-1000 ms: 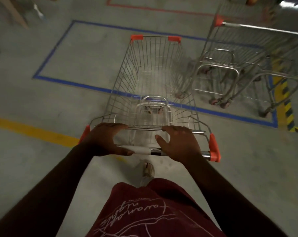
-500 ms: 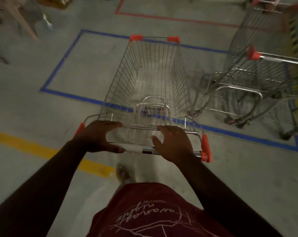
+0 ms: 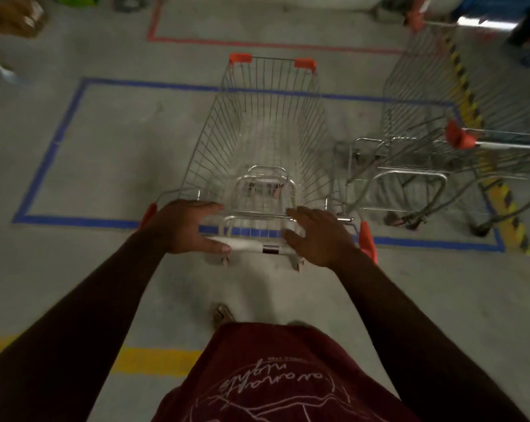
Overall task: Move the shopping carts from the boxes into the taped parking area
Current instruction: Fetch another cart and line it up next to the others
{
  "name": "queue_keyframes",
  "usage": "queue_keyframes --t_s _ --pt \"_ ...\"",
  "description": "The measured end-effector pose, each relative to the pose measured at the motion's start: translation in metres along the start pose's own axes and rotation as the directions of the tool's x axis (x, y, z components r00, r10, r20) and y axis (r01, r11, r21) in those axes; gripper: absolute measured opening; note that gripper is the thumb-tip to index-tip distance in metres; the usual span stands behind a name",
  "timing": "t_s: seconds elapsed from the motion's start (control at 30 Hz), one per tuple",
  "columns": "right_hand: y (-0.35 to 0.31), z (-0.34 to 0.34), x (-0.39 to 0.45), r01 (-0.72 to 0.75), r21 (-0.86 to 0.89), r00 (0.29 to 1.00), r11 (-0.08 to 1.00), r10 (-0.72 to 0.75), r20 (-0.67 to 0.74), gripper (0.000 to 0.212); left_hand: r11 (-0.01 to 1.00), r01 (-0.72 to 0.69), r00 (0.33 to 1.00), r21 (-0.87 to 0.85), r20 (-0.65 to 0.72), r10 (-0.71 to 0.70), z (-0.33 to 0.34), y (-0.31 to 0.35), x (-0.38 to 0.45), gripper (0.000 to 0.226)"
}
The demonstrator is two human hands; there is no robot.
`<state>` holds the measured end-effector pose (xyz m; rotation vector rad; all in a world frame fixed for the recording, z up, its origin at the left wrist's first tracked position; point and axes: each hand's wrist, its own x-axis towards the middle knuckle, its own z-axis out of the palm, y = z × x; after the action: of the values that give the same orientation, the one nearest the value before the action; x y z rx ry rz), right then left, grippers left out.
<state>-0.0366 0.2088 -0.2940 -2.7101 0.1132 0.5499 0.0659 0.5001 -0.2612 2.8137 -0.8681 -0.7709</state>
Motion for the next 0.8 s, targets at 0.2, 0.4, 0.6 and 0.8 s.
queue_keyframes --t_s 0.2,0.4,0.6,0.8 --pt "0.024 -0.029 0.054 -0.102 -0.058 0.993 0.993 0.105 0.046 0.072 1.0 -0.013 1.0 -0.029 -0.021 0.012 -0.03 -0.007 0.055 0.114" --pt "0.048 -0.061 0.115 -0.075 -0.066 0.994 0.995 0.08 0.072 0.073 1.0 -0.025 0.999 0.0 -0.029 0.025 -0.058 -0.01 0.116 0.109" --pt "0.082 -0.099 0.175 -0.01 -0.098 0.999 0.995 0.014 0.039 0.07 0.991 0.133 0.991 0.034 0.017 -0.133 -0.085 0.007 0.174 0.116" --pt "0.119 -0.135 0.213 0.048 -0.134 0.999 0.99 -0.046 0.016 0.068 0.975 0.219 0.976 -0.043 0.009 -0.218 -0.094 0.022 0.219 0.12"
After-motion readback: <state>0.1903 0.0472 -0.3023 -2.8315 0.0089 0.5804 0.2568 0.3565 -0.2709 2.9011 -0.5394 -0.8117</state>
